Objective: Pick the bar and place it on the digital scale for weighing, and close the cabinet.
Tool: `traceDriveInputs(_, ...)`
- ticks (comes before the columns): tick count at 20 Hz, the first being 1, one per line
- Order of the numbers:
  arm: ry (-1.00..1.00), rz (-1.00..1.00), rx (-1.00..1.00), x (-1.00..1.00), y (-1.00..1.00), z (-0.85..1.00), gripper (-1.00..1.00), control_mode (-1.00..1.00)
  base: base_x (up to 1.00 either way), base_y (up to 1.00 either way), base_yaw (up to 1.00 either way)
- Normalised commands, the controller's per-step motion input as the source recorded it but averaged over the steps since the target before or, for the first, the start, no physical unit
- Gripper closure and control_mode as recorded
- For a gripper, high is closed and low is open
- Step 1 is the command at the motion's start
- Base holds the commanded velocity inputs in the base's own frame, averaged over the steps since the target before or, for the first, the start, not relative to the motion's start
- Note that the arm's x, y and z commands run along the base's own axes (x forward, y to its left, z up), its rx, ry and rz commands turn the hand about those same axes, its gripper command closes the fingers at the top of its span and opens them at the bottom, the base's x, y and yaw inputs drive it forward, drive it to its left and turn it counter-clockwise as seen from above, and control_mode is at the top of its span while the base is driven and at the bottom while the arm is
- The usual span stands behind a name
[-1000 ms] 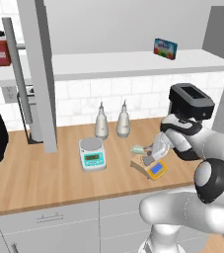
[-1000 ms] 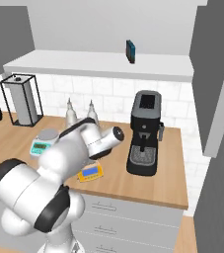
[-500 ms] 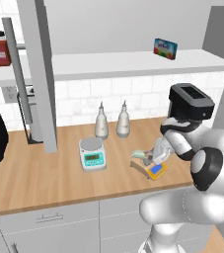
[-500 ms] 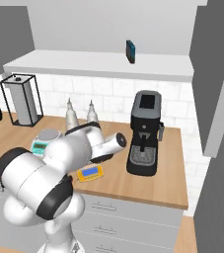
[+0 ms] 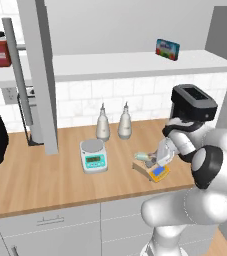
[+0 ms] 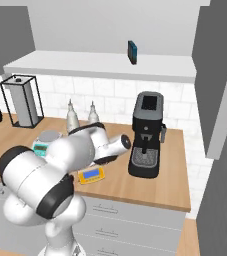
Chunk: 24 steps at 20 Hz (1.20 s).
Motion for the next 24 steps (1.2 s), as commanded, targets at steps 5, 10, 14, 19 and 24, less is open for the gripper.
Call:
traceDriveInputs(5, -0.01, 0.00, 0.03, -0.22, 0.00, -0.05, 1.00, -1.00, 0.00, 0.00, 0.00)
traceDriveInputs(10, 0.00, 0.00, 0.01, 0.22, 0.11, -0.17, -1.00, -1.00, 0.00, 0.00, 0.00)
traceDriveInputs(14, 0.00, 0.00, 0.02, -0.03, 0.00, 0.00, -1.00, -1.00, 0.00, 0.00, 0.00)
traceDriveInputs(19, 0.00, 0.00, 0.02, -0.20, 0.00, 0.02, -1.00, -1.00, 0.00, 0.00, 0.00)
traceDriveInputs(24, -0.11, 0.00, 0.02, -0.16, -0.01, 0.29, -1.00, -1.00, 0.00, 0.00, 0.00)
